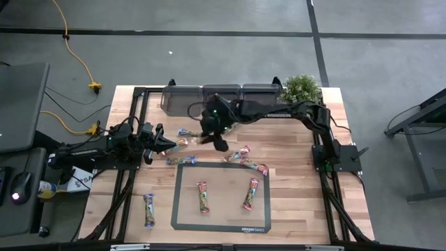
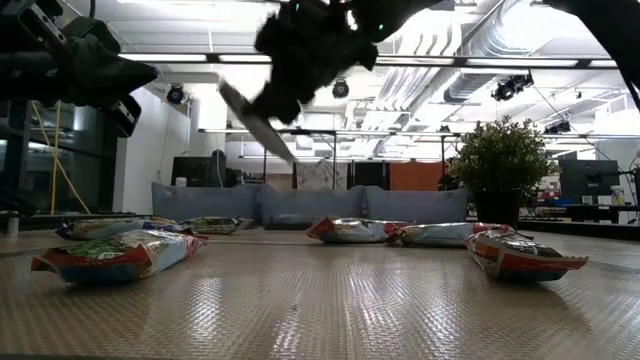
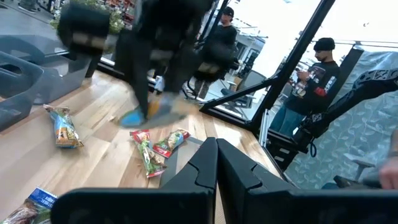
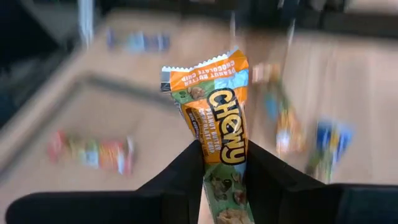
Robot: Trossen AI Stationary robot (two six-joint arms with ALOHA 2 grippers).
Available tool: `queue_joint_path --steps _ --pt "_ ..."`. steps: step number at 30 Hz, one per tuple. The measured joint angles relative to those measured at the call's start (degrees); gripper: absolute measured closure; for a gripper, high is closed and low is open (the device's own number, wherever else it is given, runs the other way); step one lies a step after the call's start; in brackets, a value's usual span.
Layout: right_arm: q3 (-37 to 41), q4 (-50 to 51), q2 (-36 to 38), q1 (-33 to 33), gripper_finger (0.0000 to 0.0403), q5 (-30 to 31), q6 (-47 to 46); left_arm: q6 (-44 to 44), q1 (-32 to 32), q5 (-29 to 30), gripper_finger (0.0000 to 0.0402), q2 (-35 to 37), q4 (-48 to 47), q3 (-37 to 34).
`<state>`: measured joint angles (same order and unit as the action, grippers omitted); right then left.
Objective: Pick and place Granola Bars by type
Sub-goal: Put the yellow granola bar into the middle black bin
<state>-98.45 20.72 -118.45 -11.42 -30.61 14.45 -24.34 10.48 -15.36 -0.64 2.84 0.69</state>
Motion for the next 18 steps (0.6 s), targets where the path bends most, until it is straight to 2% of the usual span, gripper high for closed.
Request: queue_joint_path --steps 9,18 --pt "-0.12 -24.37 1.57 0.23 0.0314 -1.53 -14.41 0.00 0.00 -0.08 0.0401 0.00 0.02 0.00" --pt "-0.13 -36.39 1.94 -0.24 0.0314 -1.32 -21.68 0.00 0.00 -0.08 0.0401 -0.02 0.02 0.00"
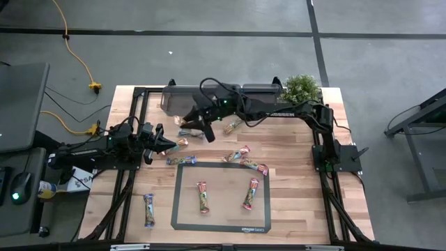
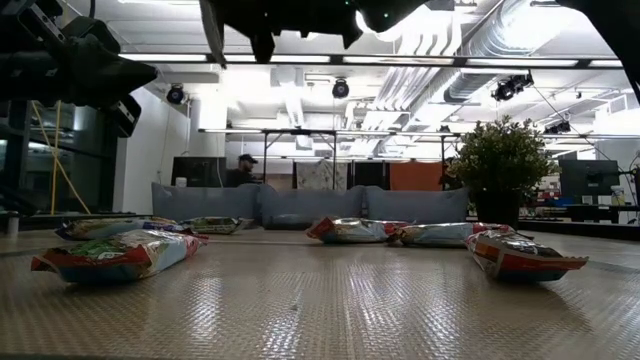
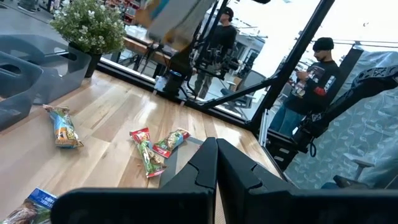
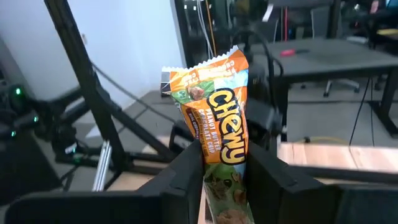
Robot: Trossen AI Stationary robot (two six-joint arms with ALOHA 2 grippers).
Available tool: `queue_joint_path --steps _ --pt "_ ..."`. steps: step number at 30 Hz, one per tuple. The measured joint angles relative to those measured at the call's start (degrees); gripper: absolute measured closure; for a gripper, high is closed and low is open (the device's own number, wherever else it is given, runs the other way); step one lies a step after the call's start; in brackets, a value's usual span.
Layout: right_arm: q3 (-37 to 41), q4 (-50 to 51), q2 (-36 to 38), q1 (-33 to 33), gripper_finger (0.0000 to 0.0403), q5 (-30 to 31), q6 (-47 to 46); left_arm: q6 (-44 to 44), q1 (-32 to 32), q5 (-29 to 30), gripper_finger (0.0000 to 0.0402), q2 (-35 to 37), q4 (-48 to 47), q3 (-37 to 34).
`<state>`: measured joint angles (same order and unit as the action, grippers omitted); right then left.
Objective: Pick and place Granola Bars by type
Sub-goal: Put the yellow granola bar into the middle black bin
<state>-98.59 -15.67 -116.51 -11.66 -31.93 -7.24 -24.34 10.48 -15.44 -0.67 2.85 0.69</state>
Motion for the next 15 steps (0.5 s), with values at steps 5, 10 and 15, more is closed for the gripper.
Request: queue_joint_path --steps 5,10,15 --pt "0.00 -4.48 0.00 -0.07 0.0314 0.53 -2.41 0.00 0.00 0.04 0.0401 0.01 -0.02 0.00" --pt "0.07 -6.77 0.85 -0.73 0.0314 0.33 -4.73 0.00 0.00 0.06 0.0401 0.00 0.00 0.00" --pt "0.02 -6.13 5.42 -2.87 0.0314 1.67 -4.05 0.00 0.00 0.17 0.0401 0.00 0.00 0.00"
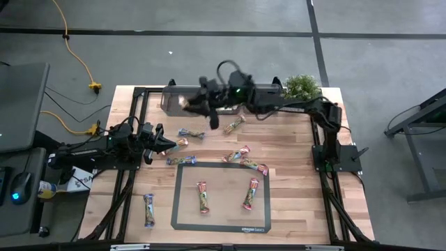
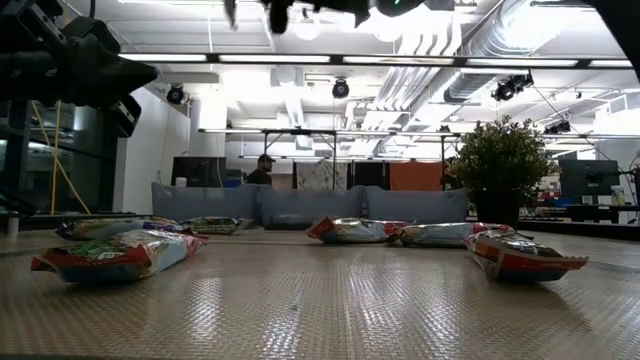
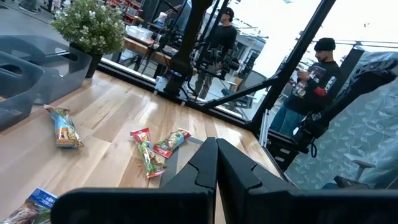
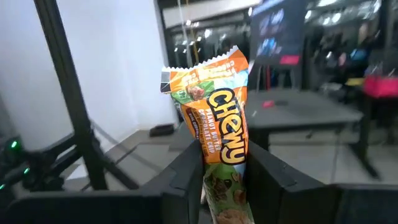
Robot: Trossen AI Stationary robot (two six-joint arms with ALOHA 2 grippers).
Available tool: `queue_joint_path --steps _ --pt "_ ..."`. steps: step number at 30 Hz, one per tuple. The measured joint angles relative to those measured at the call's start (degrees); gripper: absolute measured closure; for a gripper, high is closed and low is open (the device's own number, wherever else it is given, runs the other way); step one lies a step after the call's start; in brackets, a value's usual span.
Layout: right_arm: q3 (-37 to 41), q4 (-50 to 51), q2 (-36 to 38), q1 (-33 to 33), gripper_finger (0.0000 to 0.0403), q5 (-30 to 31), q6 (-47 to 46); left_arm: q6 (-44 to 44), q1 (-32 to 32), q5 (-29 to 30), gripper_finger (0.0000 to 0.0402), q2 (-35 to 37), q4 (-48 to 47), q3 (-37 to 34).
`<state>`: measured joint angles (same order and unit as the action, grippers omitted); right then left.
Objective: Pick and place Granola Bars by type
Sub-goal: Put the yellow granola bar into the middle black bin
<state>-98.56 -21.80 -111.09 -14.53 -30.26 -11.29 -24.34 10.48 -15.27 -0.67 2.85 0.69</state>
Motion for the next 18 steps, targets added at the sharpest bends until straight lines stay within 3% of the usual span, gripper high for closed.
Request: queue_joint_path --steps 4,11,18 --pt "0.00 1.88 4.04 -2.33 0.0314 2.40 2.74 0.00 0.00 0.00 0.0401 0.00 0.00 0.00" --pt "-0.02 9.35 9.93 -5.35 0.0314 16.02 13.75 0.00 0.00 -0.02 0.0401 0.00 0.00 0.00" --pt "-0.04 14.96 11.06 -9.17 0.0314 24.52 13.83 0.00 0.00 -0.03 0.0401 0.01 0.00 0.00"
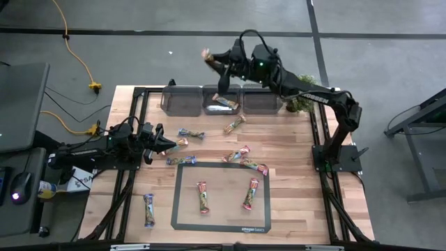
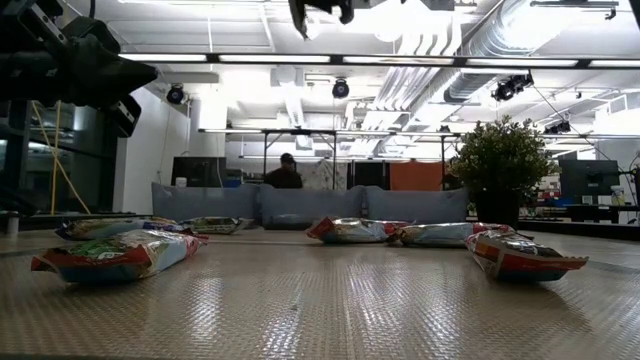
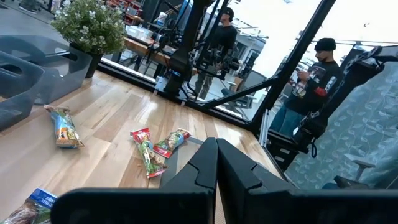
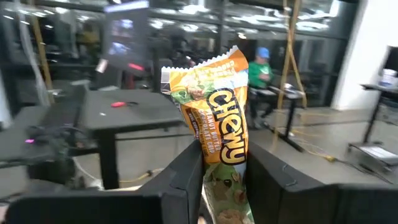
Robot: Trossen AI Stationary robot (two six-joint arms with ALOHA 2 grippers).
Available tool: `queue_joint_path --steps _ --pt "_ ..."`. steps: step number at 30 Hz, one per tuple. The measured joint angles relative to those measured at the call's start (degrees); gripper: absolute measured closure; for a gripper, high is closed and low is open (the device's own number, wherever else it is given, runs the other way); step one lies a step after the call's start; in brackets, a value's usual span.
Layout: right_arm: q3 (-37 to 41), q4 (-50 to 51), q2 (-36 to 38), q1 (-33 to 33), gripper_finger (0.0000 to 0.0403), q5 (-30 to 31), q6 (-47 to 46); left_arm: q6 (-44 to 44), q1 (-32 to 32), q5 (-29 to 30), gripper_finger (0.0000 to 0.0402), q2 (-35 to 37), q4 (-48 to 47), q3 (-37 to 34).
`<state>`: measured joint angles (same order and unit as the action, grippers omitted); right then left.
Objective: Pick and place Granola Bars by type
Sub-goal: Put the yellow granola bar into the middle black bin
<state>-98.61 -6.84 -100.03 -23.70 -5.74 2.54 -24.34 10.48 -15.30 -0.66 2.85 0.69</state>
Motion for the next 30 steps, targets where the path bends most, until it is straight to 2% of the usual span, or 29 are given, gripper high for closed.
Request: queue_joint_path --steps 4,17,26,30 --pt "0.00 1.48 0.00 -2.24 0.0314 2.40 -0.07 0.00 0.00 -0.01 0.0401 -0.01 0.00 0.00" --pt "-0.02 5.26 -1.67 -9.25 0.0314 2.86 -2.42 0.00 0.00 -0.11 0.0401 -0.01 0.00 0.00" --pt "-0.02 12.22 -10.14 -10.02 0.0314 0.50 -1.98 0.00 0.02 -0.23 0.0401 -0.01 0.00 0.00" --pt "-0.02 17.16 -14.61 -9.68 0.0314 -2.68 -1.41 0.00 0.00 -0.19 0.0401 0.00 0.00 0.00"
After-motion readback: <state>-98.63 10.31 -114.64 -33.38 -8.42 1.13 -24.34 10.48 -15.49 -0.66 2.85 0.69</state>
